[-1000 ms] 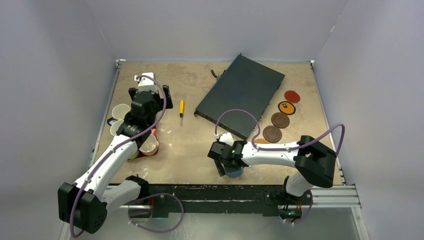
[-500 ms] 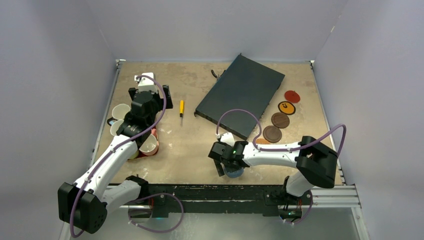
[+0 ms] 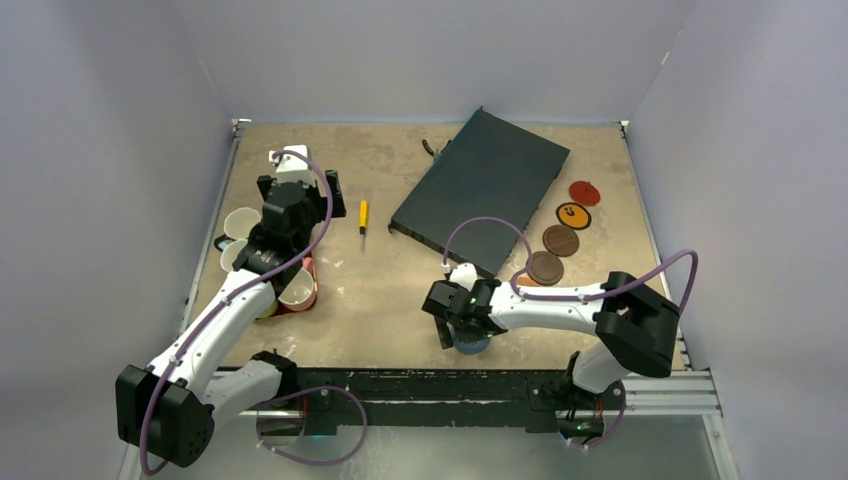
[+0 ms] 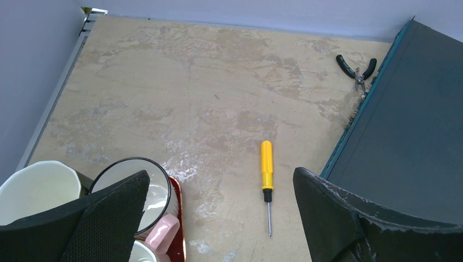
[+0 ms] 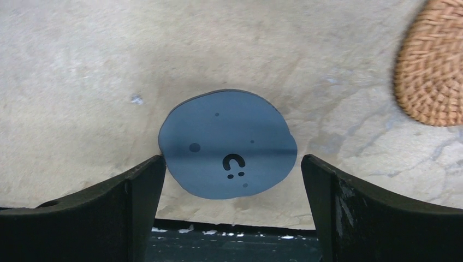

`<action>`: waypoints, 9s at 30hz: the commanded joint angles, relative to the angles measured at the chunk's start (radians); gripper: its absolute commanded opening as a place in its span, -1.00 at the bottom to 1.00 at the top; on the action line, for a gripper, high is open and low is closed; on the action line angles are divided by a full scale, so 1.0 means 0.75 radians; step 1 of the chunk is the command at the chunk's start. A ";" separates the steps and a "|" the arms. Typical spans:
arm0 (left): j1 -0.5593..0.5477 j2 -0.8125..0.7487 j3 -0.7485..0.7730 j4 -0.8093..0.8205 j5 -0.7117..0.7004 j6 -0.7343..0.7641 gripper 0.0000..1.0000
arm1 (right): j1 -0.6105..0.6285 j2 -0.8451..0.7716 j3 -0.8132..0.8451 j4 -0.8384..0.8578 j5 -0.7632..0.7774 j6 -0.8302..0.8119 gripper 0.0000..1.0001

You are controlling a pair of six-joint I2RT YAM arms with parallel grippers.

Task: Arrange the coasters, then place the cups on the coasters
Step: Move the coaster to the center of the board, then pick up the cup from the tray.

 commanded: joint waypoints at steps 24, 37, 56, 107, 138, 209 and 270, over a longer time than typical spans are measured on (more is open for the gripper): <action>-0.012 -0.006 0.011 0.033 0.009 -0.015 0.99 | -0.192 -0.127 -0.063 -0.192 0.155 0.111 0.94; -0.013 -0.012 0.012 0.033 0.011 -0.017 0.99 | -0.098 -0.157 -0.082 -0.080 0.037 -0.035 0.95; -0.014 -0.010 0.013 0.034 0.013 -0.019 0.99 | -0.076 -0.146 -0.104 -0.274 0.038 0.150 0.92; -0.023 -0.018 0.013 0.032 0.004 -0.014 0.99 | -0.134 -0.166 -0.023 -0.230 0.131 0.078 0.95; 0.130 0.213 0.095 -0.079 -0.014 -0.038 0.71 | -0.761 -0.423 0.279 0.456 -0.486 -0.715 0.95; 0.257 0.554 0.265 -0.106 -0.045 0.265 -1.00 | -0.783 -0.492 -0.105 0.552 -0.656 -0.630 0.95; 0.384 0.675 0.316 -0.421 0.295 0.117 -0.29 | -0.783 -0.504 -0.132 0.557 -0.668 -0.618 0.95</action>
